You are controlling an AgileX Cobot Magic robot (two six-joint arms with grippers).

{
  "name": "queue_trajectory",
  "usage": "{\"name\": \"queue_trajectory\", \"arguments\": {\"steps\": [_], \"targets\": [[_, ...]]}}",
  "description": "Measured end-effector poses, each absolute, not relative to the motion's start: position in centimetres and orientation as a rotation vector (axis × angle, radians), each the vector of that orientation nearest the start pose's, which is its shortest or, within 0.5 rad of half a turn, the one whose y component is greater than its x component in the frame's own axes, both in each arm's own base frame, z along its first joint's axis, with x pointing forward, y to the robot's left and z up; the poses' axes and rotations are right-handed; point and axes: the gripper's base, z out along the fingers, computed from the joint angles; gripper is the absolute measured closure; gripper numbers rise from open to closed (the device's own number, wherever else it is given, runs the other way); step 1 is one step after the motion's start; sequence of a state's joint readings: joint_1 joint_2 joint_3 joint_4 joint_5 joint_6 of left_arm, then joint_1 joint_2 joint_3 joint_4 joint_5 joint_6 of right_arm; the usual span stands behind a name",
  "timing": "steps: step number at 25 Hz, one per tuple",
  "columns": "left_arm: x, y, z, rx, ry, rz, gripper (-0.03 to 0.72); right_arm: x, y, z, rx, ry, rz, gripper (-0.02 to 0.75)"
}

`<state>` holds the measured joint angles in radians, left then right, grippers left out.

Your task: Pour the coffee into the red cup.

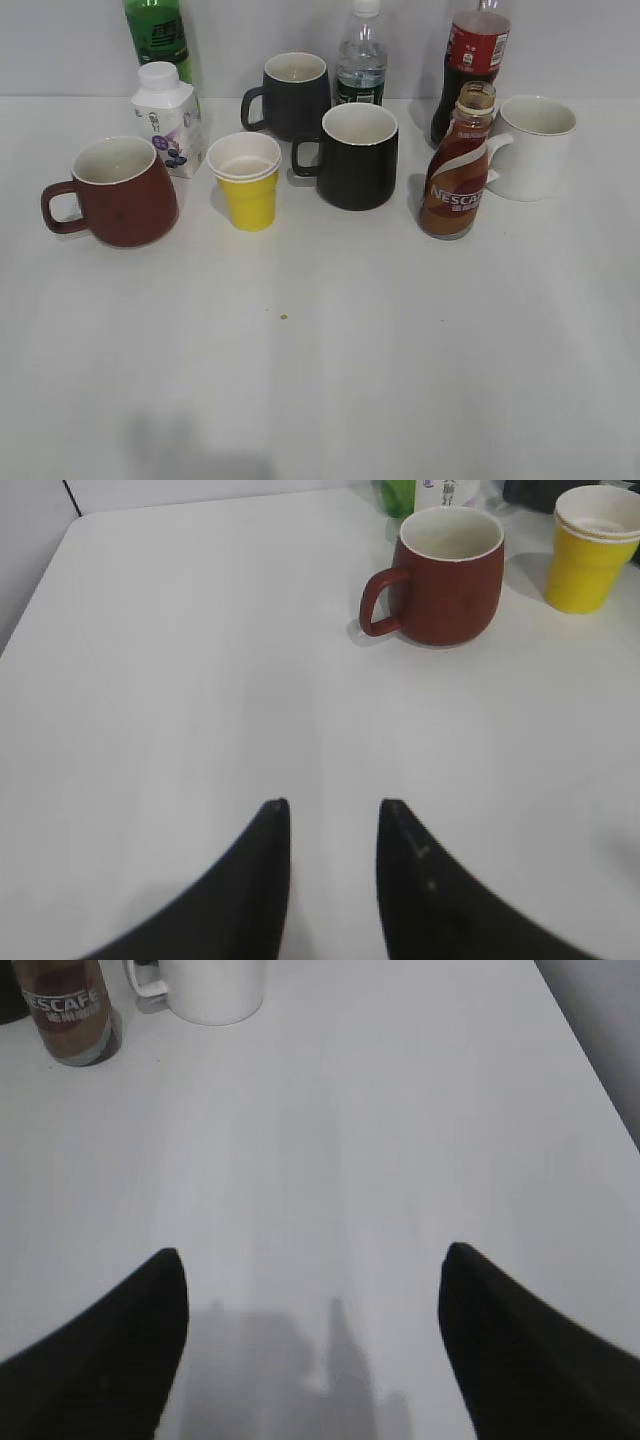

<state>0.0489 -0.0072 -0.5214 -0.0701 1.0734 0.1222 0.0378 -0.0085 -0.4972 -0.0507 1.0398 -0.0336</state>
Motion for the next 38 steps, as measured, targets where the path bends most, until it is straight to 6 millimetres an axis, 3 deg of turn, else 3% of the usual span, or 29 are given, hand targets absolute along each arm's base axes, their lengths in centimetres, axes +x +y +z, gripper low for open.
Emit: {"name": "queue_trajectory", "arguments": {"steps": [12, 18, 24, 28, 34, 38], "targets": [[-0.9, -0.7, 28.2, 0.08, 2.024, 0.014, 0.45, -0.5, -0.4, 27.8, -0.07, 2.016, -0.058, 0.152], [-0.5, -1.3, 29.4, 0.124, 1.953, -0.114, 0.45, -0.2, 0.0, 28.4, -0.072, 2.003, 0.01, 0.152], [2.4, -1.0, 31.7, 0.08, 1.802, -0.11, 0.45, 1.9, 0.8, 31.2, -0.042, 1.797, 0.142, 0.152], [5.2, -0.9, 32.5, 0.036, 1.725, -0.115, 0.449, 3.6, 1.1, 31.7, -0.012, 1.767, 0.197, 0.153], [10.6, -0.7, 29.8, -0.051, 1.815, -0.149, 0.447, 5.6, 1.5, 29.7, -0.026, 1.782, 0.261, 0.153], [12.7, -1.1, 27.1, -0.046, 1.954, -0.173, 0.446, 6.5, 1.8, 28.6, -0.131, 1.795, 0.231, 0.153]]}}
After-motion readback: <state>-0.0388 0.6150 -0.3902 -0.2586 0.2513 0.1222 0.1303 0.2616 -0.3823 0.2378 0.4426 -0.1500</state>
